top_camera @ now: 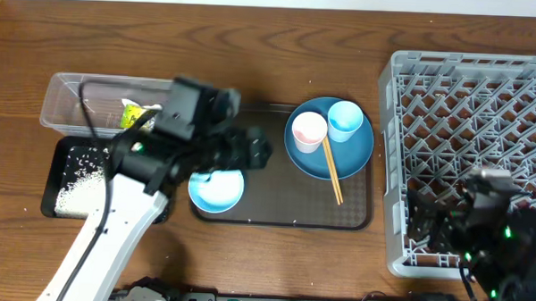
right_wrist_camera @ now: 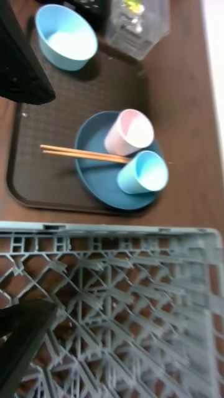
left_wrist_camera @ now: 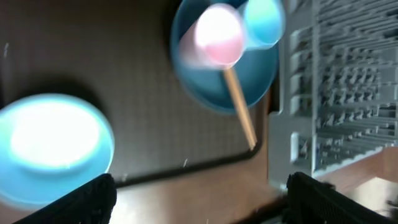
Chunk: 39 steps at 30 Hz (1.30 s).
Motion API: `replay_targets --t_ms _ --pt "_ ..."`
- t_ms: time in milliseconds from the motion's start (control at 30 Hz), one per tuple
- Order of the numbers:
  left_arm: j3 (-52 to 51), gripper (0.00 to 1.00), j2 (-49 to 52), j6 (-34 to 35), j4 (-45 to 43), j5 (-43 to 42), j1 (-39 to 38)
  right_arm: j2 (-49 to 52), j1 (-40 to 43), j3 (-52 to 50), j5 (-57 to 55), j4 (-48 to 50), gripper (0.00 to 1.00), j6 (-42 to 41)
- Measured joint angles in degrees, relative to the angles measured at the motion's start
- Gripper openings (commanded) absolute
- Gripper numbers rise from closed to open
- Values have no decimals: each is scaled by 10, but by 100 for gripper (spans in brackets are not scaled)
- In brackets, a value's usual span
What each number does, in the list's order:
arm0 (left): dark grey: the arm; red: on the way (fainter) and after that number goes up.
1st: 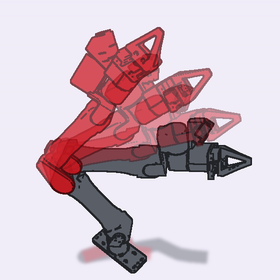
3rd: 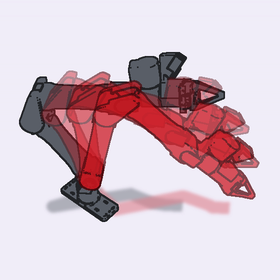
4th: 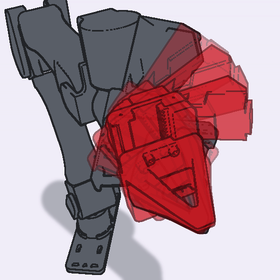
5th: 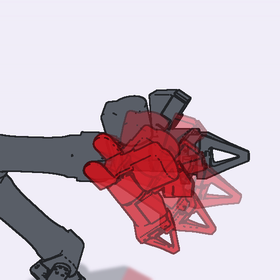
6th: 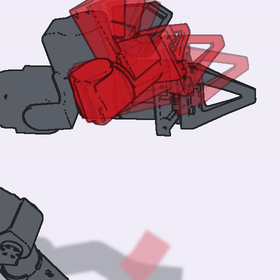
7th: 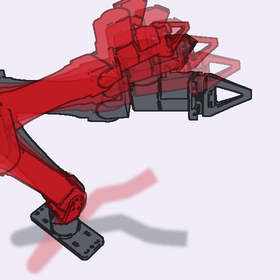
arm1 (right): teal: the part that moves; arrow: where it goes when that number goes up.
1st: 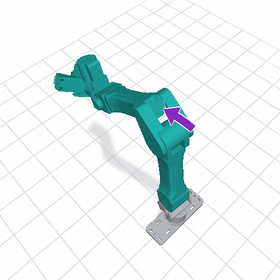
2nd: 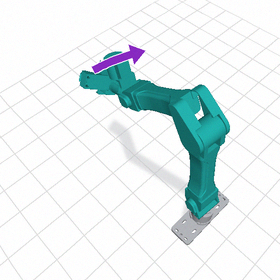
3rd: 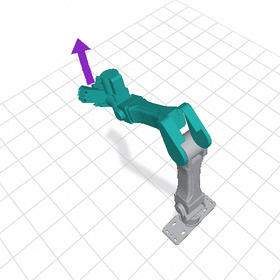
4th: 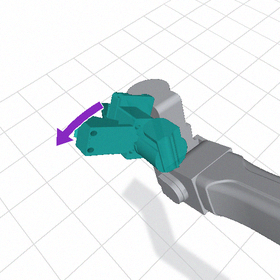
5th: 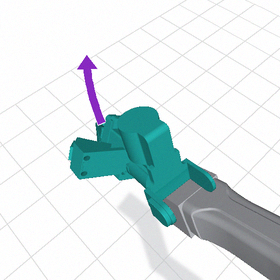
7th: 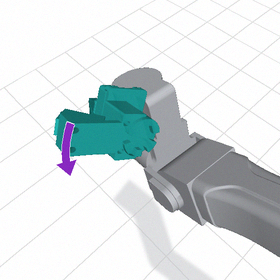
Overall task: Sort waste into correct bins and load items into the dishwasher rack
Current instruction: 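Move the left gripper over the blue plate to the pink cup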
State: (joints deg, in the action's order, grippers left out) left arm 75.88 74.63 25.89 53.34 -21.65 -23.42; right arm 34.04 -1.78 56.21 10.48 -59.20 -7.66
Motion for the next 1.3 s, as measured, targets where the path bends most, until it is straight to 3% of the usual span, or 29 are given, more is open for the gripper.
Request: replay_targets --t_ms 500,567,867,1033,1233,1300 --pt "17 89 199 45 -199 113 -79 18 0 0 -11 -43 99 3" --pt "17 84 224 47 -219 121 -86 18 0 0 -14 -45 99 3" --pt "17 79 289 54 -228 146 -89 18 0 -1 -20 -45 99 3" --pt "17 63 311 58 -228 148 -89 18 0 -1 -21 -45 99 3" --pt "17 60 321 56 -228 150 -89 18 0 -1 -22 -46 99 3" --pt "17 53 321 57 -228 151 -89 18 0 -1 -22 -46 99 3"
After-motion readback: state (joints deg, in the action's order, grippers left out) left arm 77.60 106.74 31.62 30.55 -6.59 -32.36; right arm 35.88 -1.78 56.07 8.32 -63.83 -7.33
